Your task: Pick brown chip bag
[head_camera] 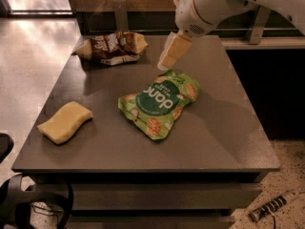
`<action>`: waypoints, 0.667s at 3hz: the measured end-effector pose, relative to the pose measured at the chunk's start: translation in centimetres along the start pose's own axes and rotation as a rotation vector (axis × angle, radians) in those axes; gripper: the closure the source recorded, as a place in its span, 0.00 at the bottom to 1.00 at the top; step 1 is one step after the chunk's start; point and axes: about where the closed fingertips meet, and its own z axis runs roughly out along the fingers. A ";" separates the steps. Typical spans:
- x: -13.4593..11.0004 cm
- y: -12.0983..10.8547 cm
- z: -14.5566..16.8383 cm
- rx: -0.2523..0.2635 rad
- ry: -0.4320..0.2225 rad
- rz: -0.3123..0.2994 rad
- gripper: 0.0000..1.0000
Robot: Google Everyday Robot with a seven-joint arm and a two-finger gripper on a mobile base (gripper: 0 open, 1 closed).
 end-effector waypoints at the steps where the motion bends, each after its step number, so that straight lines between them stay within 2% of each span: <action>1: -2.5 -2.0 3.9 0.031 -0.092 -0.013 0.00; 2: -5.0 -1.8 9.1 0.014 -0.187 0.061 0.00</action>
Offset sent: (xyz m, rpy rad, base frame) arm 0.0831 0.1157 -0.0423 0.2953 -0.0009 0.0576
